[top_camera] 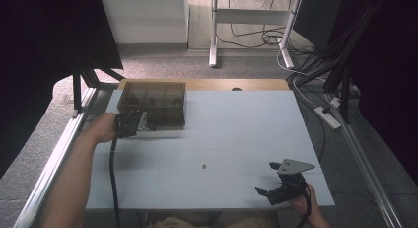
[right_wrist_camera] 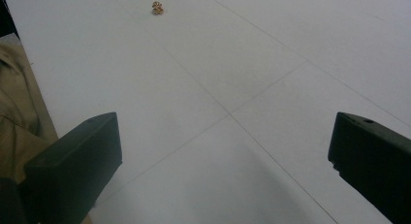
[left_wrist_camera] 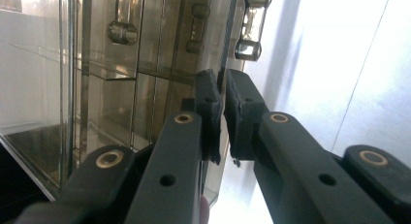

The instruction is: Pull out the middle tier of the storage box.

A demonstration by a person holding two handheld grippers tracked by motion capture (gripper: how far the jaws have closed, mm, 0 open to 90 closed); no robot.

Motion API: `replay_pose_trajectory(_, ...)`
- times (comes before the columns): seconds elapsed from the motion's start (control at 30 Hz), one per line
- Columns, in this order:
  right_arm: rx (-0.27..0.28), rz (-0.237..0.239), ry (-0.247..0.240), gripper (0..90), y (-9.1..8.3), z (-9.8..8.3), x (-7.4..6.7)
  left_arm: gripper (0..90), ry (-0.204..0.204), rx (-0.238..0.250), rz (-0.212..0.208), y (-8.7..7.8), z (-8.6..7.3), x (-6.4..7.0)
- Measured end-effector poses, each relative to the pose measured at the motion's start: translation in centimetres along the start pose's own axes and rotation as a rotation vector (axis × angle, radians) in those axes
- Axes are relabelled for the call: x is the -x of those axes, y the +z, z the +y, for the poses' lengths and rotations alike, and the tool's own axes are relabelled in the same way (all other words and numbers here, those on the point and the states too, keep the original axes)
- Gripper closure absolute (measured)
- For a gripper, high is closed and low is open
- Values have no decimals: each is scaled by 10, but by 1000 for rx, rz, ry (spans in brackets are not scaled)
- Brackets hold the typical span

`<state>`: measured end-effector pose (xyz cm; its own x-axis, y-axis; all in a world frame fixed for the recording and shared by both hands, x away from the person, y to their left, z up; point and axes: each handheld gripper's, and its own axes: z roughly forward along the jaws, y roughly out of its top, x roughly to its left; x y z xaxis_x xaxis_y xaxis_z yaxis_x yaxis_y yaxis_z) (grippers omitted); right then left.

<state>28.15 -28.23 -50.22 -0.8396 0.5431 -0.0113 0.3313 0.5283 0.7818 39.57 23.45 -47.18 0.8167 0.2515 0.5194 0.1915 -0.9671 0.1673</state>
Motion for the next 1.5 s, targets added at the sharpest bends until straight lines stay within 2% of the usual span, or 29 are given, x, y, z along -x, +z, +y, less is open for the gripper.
replay_pose_trajectory(0.07, 2, 1, 1, 0, 1, 0, 0, 822, -2, -6, -10, 2, 2, 0)
replay_pose_trajectory(0.23, -1, 4, 1, 0, 1, 0, 0, 804, 29, -30, -36, 6, 7, -3)
replay_pose_trajectory(0.5, -2, 7, 1, 0, 1, 0, 0, 842, 81, -37, -63, 6, 7, -7)
replay_pose_trajectory(0.67, -1, 5, 5, 0, 1, -1, 1, 854, 97, -36, -94, 5, 6, -10)
replay_pose_trajectory(0.9, 0, 6, 2, 0, 1, 0, 0, 860, 116, -37, -105, 3, 7, -9)
replay_pose_trajectory(1.3, -1, 5, 3, 0, 0, 0, 0, 863, 113, -10, -115, 0, 2, -4)
replay_pose_trajectory(1.5, -1, 5, 0, 0, 1, 0, 0, 848, 71, 8, -103, -1, 0, -2)
